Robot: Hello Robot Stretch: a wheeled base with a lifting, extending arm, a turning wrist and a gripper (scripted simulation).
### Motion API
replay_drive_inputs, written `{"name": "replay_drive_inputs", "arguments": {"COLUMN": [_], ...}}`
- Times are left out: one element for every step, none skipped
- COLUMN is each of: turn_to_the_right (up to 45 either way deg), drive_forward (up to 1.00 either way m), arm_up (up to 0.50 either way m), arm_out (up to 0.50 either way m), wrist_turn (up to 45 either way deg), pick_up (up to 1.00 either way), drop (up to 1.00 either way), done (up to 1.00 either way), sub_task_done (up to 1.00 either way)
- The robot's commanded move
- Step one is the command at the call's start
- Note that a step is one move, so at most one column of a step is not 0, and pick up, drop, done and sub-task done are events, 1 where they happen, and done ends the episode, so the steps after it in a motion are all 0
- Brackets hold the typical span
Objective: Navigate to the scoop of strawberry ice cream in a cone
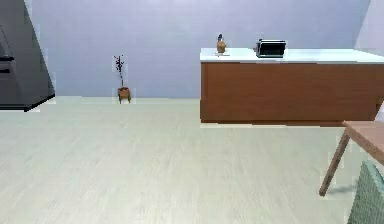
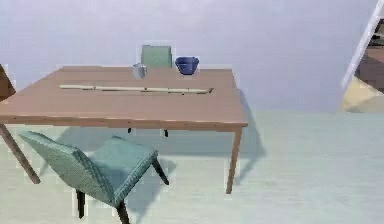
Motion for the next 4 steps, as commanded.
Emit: {"name": "replay_drive_inputs", "arguments": {"turn_to_the_right": [0.0, 27.0, 0.0, 0.0], "drive_forward": [0.90, 0.00, 1.00, 0.05], "arm_up": [0.00, 0.00, 0.00, 0.00], "arm_out": [0.00, 0.00, 0.00, 0.00], "wrist_turn": [0.0, 0.0, 0.0, 0.0], "pick_up": [0.00, 0.00, 0.00, 0.00], "drop": [0.00, 0.00, 0.00, 0.00], "done": [0.00, 0.00, 0.00, 0.00], "sub_task_done": [0.00, 0.00, 0.00, 0.00]}}
